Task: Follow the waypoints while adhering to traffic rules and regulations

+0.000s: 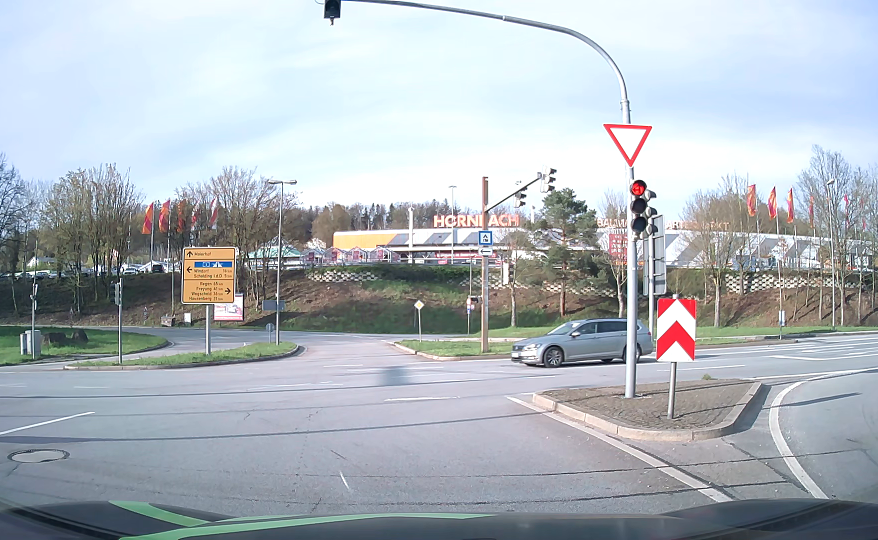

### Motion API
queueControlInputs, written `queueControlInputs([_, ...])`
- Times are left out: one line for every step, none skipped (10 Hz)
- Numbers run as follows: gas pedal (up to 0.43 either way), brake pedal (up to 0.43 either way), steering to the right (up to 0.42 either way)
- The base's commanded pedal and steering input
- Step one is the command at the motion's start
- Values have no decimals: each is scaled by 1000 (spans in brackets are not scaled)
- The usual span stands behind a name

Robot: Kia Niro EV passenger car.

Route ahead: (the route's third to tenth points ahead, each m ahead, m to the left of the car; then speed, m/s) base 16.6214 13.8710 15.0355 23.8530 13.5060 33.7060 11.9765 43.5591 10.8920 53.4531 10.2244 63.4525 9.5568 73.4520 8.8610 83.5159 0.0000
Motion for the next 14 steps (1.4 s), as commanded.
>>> queueControlInputs([0, 396, -2])
queueControlInputs([0, 396, -2])
queueControlInputs([0, 396, -2])
queueControlInputs([0, 396, -2])
queueControlInputs([0, 396, -2])
queueControlInputs([0, 396, -2])
queueControlInputs([0, 396, -2])
queueControlInputs([0, 396, -2])
queueControlInputs([0, 396, -2])
queueControlInputs([0, 396, -2])
queueControlInputs([0, 396, -2])
queueControlInputs([0, 396, -2])
queueControlInputs([0, 402, -2])
queueControlInputs([0, 402, -2])
